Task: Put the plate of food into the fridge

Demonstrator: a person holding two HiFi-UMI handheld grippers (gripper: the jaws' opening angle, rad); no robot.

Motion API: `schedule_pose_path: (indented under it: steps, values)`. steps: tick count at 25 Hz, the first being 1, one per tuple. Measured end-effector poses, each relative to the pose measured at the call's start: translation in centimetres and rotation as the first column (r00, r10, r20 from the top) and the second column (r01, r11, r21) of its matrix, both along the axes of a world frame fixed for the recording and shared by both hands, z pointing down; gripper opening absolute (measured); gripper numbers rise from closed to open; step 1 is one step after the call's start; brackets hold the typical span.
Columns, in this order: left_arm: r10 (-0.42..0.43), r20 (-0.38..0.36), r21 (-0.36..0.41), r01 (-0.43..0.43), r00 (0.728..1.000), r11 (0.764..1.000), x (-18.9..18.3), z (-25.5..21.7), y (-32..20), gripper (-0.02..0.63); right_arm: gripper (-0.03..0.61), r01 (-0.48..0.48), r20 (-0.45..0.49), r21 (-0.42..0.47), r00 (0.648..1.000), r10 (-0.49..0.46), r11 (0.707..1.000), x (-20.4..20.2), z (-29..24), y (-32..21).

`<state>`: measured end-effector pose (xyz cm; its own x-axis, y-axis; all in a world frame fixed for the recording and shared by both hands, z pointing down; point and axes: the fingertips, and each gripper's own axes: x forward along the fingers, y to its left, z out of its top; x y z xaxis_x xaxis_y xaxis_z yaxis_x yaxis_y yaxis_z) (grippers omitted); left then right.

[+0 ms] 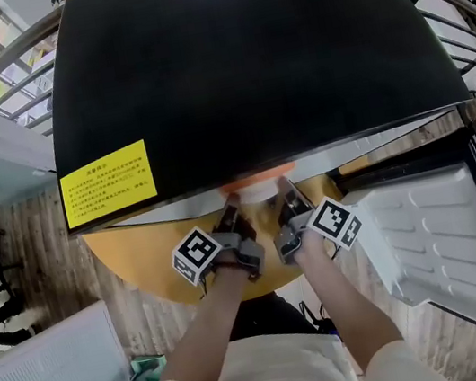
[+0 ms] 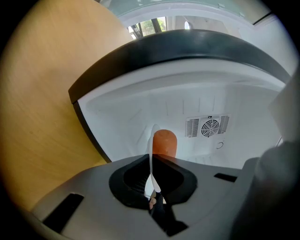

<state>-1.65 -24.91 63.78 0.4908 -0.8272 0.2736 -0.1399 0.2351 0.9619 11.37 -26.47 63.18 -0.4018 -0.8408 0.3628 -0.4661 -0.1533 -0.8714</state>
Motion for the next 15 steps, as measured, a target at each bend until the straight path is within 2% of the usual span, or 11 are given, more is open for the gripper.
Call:
schedule_pose_path:
  steps: [15]
  values:
    - [-0.053, 0.024, -0.03, 0.053, 0.998, 0.998, 0.1, 1.9, -1.8, 0.035, 0.043, -0.037, -0.033, -0.021, 0.999, 0.036, 0.999, 0.2, 1.9, -2.1]
